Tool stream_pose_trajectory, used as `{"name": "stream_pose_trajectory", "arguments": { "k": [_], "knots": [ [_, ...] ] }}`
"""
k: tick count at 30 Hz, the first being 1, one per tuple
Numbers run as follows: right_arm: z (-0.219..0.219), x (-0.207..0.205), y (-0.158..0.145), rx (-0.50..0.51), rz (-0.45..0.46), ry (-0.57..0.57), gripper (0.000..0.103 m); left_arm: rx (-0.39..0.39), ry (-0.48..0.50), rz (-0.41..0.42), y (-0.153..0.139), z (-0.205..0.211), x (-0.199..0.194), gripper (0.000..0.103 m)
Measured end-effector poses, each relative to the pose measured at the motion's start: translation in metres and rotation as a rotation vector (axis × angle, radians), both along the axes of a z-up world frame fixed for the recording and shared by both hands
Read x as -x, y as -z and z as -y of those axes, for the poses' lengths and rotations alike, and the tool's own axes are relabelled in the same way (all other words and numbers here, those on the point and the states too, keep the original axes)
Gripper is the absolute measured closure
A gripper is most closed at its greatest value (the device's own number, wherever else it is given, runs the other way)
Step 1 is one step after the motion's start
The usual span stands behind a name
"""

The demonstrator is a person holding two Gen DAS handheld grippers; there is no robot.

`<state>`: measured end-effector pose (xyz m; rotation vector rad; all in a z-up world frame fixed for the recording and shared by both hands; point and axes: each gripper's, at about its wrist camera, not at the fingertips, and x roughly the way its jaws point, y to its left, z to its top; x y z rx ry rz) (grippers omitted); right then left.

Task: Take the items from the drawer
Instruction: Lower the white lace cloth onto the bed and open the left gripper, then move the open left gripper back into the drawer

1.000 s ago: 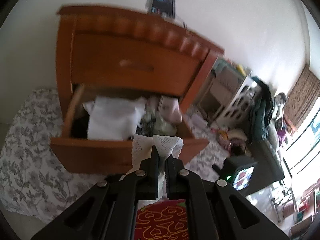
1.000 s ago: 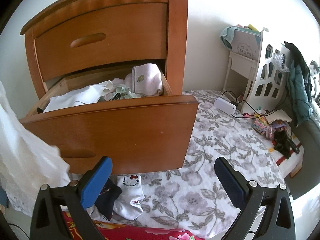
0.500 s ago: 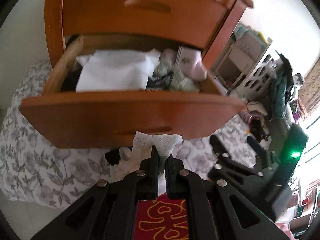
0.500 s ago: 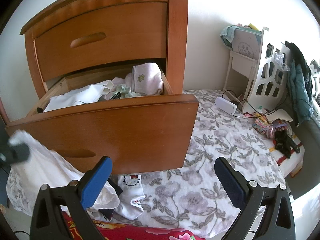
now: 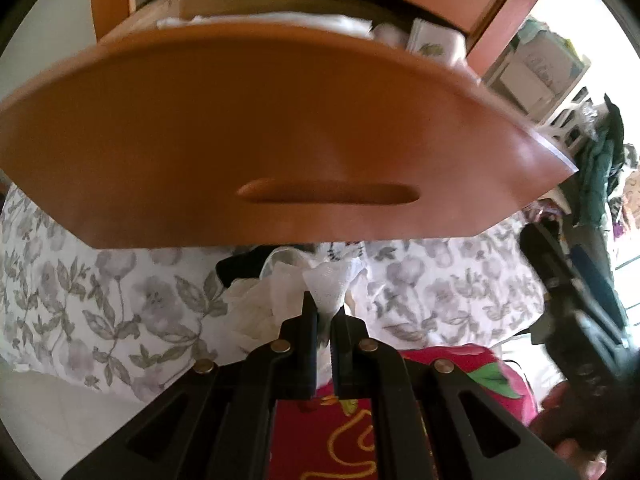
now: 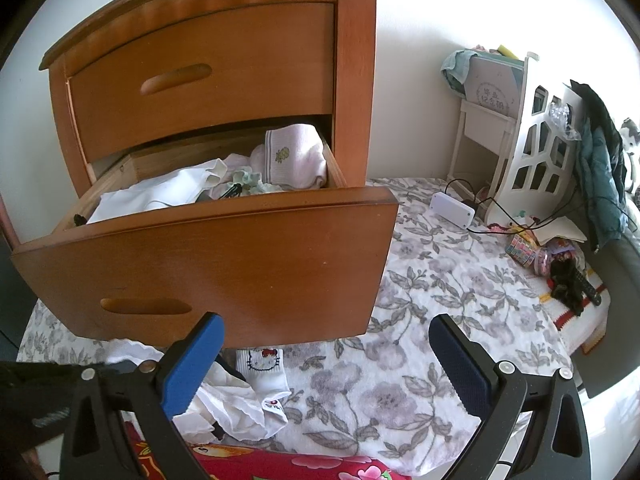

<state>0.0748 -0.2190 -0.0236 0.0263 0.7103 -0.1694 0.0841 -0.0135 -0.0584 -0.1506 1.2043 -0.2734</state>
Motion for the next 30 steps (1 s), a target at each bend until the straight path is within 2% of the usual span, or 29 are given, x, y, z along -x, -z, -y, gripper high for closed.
{"name": "stream_pose_trajectory", "arguments": {
  "k": [7, 11, 12, 18, 22, 24, 25, 30],
  "knots": [
    [0.0, 0.0, 0.0, -0.001, 0.0, 0.0, 0.0, -0.003, -0.026, -0.036, 0.014, -0.007, 0.0, 0.094],
    [0.0, 0.0, 0.0, 0.0, 0.0, 0.0, 0.0, 0.0, -0.052, -0.044, 0.018, -0.012, 0.001, 0.056],
    [0.0, 0.0, 0.0, -0.001, 0.0, 0.0, 0.0, 0.003, -0.057, -0.044, 0.018, -0.014, 0.001, 0.051],
    [0.0, 0.0, 0.0, -0.001, 0.0, 0.0, 0.0, 0.004, -0.097, -0.05, 0.017, -0.022, 0.001, 0.033],
    [0.0, 0.0, 0.0, -0.002, 0.0, 0.0, 0.0, -0.023, -0.123, -0.047, 0.017, -0.026, 0.001, 0.027],
    [0.0, 0.0, 0.0, -0.002, 0.0, 0.0, 0.0, -0.034, -0.124, -0.03, 0.017, -0.027, 0.002, 0.011],
    [0.0, 0.0, 0.0, -0.002, 0.0, 0.0, 0.0, -0.041, -0.127, -0.015, 0.016, -0.028, 0.003, 0.008],
    [0.0, 0.0, 0.0, -0.002, -0.001, 0.0, 0.0, -0.053, -0.156, 0.043, 0.009, -0.037, 0.006, 0.007]
  ]
}}
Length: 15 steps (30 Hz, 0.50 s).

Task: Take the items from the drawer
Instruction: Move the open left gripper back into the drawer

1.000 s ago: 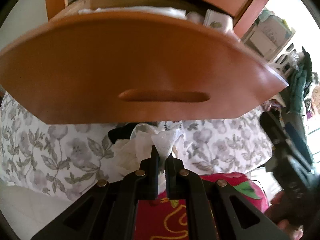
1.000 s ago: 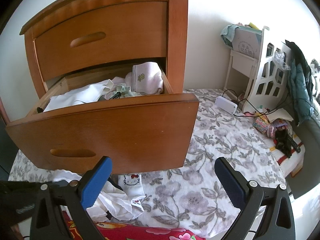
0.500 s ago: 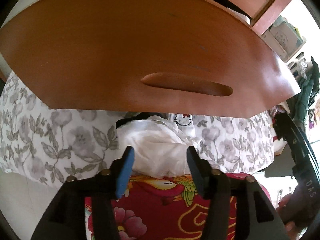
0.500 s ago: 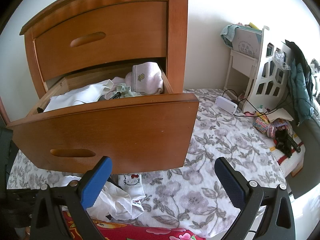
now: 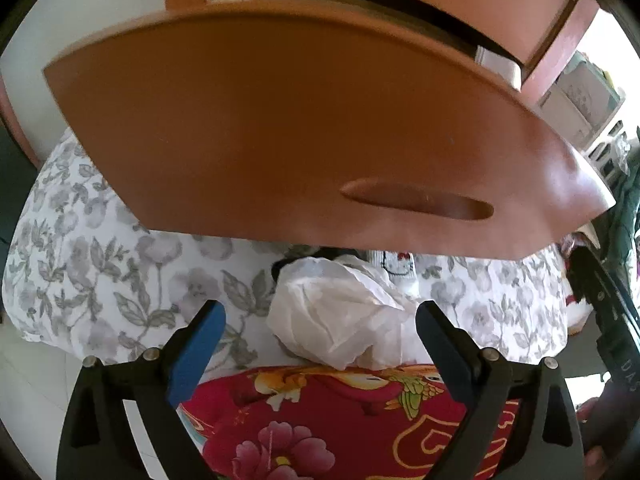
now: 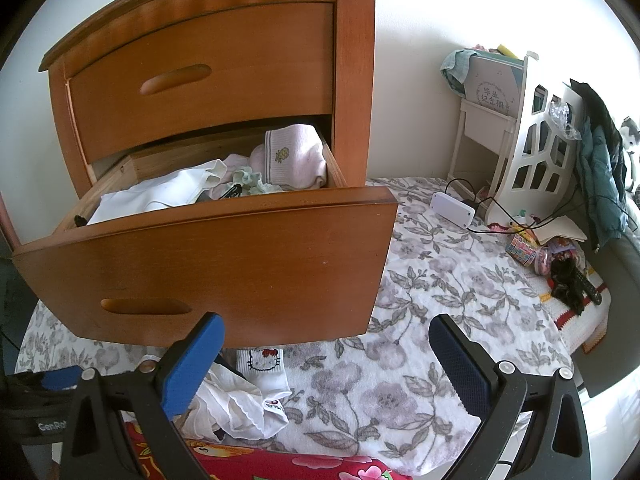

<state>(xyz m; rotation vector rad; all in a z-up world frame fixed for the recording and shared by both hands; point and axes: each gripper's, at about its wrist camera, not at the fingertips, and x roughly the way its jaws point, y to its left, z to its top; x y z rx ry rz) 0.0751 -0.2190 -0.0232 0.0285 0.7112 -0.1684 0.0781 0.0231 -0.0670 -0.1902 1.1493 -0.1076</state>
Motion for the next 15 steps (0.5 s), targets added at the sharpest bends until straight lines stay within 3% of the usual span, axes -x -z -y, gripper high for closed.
{"name": "stream_pose_trajectory", "arguments": {
  "k": [15],
  "knots": [
    [0.001, 0.0, 0.0, 0.0, 0.0, 0.0, 0.0, 0.035, -0.022, 0.204, -0.073, -0.018, 0.019, 0.007]
  ]
}}
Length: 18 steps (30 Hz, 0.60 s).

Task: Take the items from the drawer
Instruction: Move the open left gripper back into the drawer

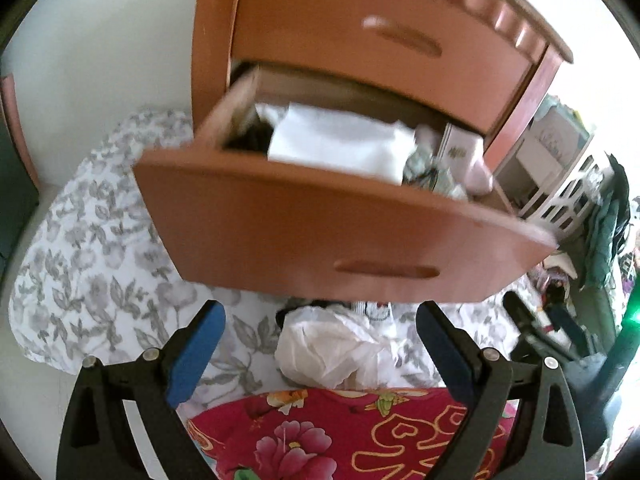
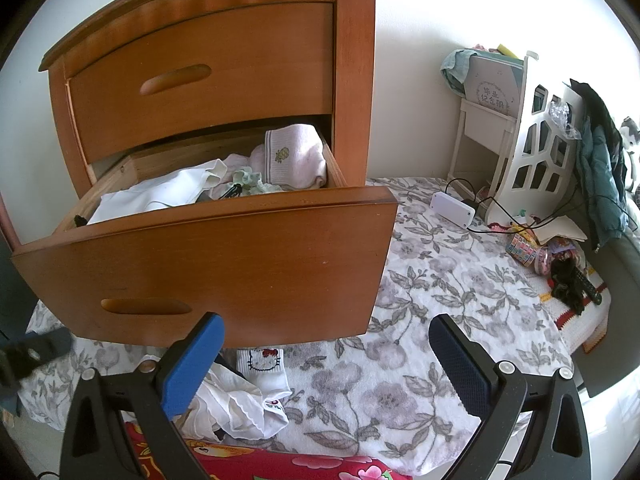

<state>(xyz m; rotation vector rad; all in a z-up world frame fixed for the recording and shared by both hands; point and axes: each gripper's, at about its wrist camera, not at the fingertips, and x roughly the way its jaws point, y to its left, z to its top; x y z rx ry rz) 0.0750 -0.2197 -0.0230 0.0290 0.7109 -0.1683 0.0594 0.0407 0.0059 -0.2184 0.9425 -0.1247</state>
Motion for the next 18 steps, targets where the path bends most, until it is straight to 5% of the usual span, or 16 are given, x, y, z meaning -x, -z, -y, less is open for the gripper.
{"name": "stream_pose_trajectory", "arguments": {
  "k": [10, 18],
  "knots": [
    [0.0, 0.0, 0.0, 0.0, 0.0, 0.0, 0.0, -0.004, 0.036, 0.22, -0.063, -0.005, 0.014, 0.007],
    [-0.001, 0.0, 0.0, 0.002, -0.001, 0.0, 0.0, -0.018, 0.065, 0.283, -0.093, -0.005, 0.004, 0.007]
  ]
}}
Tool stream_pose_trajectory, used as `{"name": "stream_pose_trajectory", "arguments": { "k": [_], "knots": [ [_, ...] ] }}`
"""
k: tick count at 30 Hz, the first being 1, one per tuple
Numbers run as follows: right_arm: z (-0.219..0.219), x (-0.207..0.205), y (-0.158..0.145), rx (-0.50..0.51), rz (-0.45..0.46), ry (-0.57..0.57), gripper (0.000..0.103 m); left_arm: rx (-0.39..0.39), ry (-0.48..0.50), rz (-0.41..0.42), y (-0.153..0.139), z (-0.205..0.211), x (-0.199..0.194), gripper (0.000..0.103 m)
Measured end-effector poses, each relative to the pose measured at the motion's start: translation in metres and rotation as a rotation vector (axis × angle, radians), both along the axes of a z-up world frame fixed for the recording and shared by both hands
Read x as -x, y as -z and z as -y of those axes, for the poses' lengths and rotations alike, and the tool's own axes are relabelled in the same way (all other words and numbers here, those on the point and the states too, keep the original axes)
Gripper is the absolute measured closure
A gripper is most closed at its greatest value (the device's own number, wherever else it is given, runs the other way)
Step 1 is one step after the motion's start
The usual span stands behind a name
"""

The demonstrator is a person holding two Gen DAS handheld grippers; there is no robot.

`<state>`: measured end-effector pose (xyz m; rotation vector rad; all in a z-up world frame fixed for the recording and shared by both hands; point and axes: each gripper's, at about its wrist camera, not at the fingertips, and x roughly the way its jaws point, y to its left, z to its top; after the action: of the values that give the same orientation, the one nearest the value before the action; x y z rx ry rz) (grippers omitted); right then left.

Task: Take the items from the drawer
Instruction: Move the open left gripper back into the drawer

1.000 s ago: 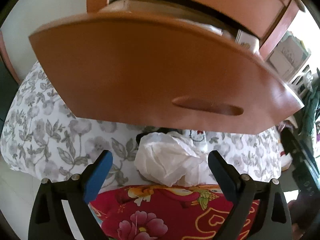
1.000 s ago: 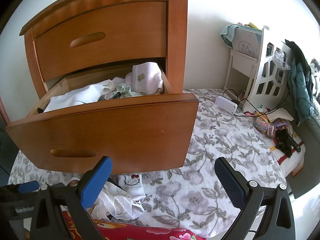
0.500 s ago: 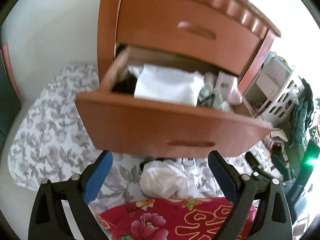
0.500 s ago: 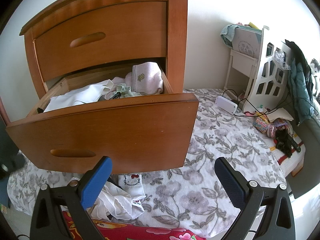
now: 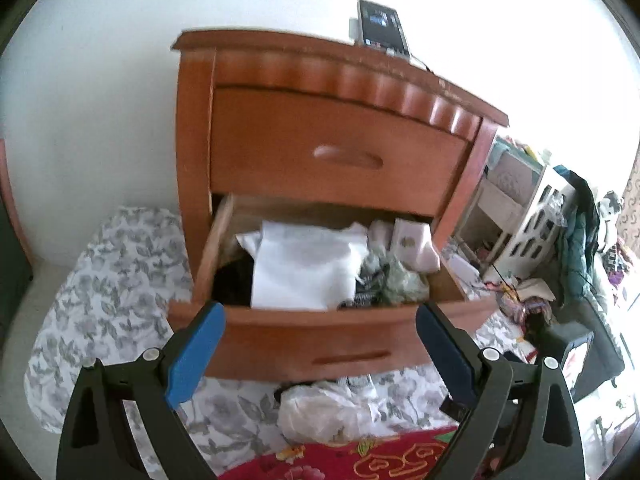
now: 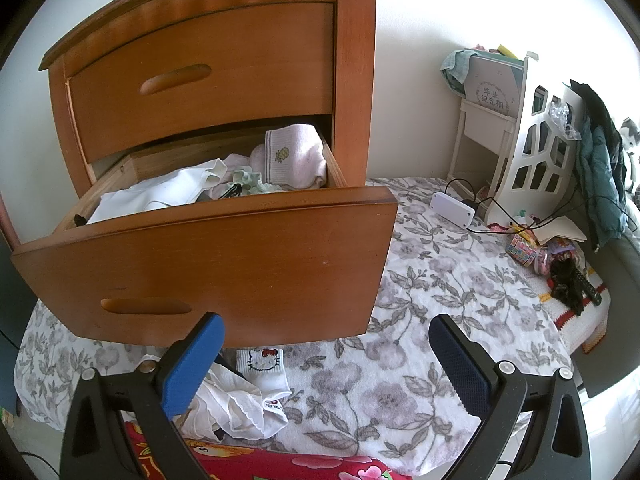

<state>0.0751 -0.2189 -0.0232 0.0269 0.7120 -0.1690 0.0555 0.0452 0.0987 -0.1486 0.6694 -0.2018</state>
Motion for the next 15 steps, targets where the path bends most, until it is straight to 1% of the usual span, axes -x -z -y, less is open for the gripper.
{"name": "stream_pose_trajectory", "arguments": {
  "k": [3, 5, 7, 12, 15],
  "knots": [
    [0.001, 0.0, 0.0, 0.001, 0.003, 0.0, 0.0, 0.003, -0.018, 0.003, -0.007, -0.002, -0.008, 0.007],
    [0.001, 0.0, 0.0, -0.001, 0.002, 0.0, 0.0, 0.004, -0.042, -0.01, -0.008, -0.005, -0.015, 0.007],
    [0.001, 0.001, 0.0, -0.005, 0.003, 0.0, 0.0, -0.025, -0.078, -0.037, -0.008, -0.006, -0.023, 0.007],
    [0.002, 0.001, 0.0, -0.007, 0.002, -0.002, 0.0, -0.04, -0.072, -0.078, -0.007, -0.007, -0.04, 0.007],
    [0.003, 0.001, 0.0, -0.013, -0.002, -0.004, 0.0, -0.068, -0.069, -0.092, -0.009, -0.006, -0.05, 0.007]
  ]
}}
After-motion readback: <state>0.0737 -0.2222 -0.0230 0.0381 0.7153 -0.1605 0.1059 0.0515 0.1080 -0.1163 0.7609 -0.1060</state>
